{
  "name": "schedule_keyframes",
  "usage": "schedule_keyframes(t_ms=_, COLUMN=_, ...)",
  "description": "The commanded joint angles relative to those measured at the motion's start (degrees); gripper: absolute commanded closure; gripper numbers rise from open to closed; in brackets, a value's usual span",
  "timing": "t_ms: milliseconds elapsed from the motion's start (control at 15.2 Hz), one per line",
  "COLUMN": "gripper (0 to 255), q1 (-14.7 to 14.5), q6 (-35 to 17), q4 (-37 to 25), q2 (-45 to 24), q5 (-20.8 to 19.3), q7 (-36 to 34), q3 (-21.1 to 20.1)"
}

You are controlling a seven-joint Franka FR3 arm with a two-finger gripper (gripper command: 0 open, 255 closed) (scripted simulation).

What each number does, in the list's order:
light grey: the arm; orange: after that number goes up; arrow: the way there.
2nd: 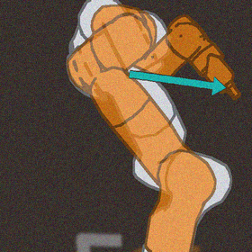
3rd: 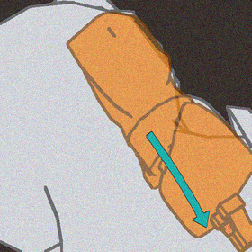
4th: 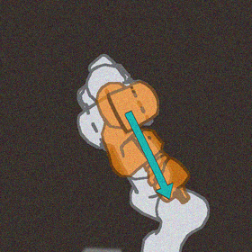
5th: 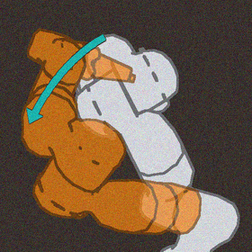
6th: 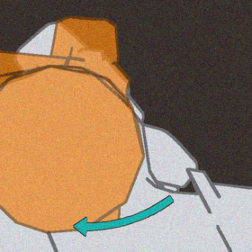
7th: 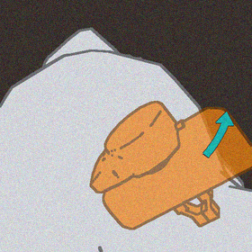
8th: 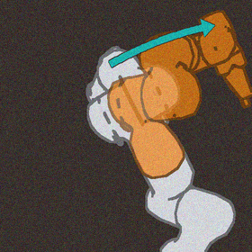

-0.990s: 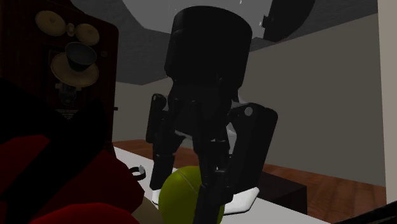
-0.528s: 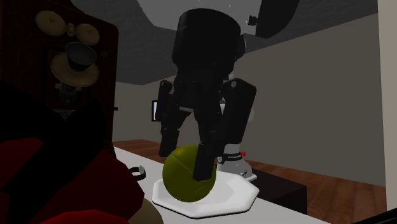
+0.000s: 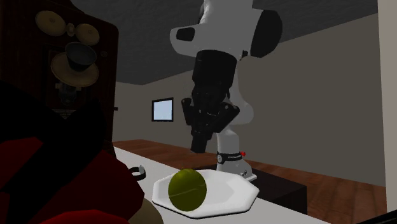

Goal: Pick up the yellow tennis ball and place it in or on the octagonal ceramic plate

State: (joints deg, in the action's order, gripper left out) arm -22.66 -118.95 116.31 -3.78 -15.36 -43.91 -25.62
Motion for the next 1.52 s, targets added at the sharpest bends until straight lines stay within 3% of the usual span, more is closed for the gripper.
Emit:
schedule_keyframes(t_ms=0, gripper=255, q1=0.7, q6=-1.5, q4=5.7, q2=5.0, q5=2.3, q7=1.6, q3=0.2)
schedule_keyframes(t_ms=66, gripper=255, q1=0.3, q6=-0.7, q4=2.9, q2=2.7, q5=1.2, q7=0.9, q3=0.1)
schedule_keyframes(t_ms=132, gripper=0, q1=0.3, q6=-0.7, q4=2.9, q2=2.7, q5=1.2, q7=0.9, q3=0.1)
schedule_keyframes(t_ms=330, gripper=0, q1=3.1, q6=-5.5, q4=1.6, q2=-1.7, q5=11.6, q7=4.8, q3=2.1)
schedule_keyframes(t_ms=858, gripper=0, q1=3.0, q6=-10.8, q4=4.0, q2=-4.9, q5=9.7, q7=3.5, q3=2.3)
schedule_keyframes(t_ms=1320, gripper=0, q1=3.0, q6=-10.8, q4=4.0, q2=-4.9, q5=9.7, q7=3.5, q3=2.3)
schedule_keyframes(t_ms=1386, gripper=255, q1=3.0, q6=-10.8, q4=4.0, q2=-4.9, q5=9.7, q7=3.5, q3=2.3)
schedule_keyframes(t_ms=1452, gripper=255, q1=3.0, q6=-10.8, q4=4.0, q2=-4.9, q5=9.7, q7=3.5, q3=2.3)
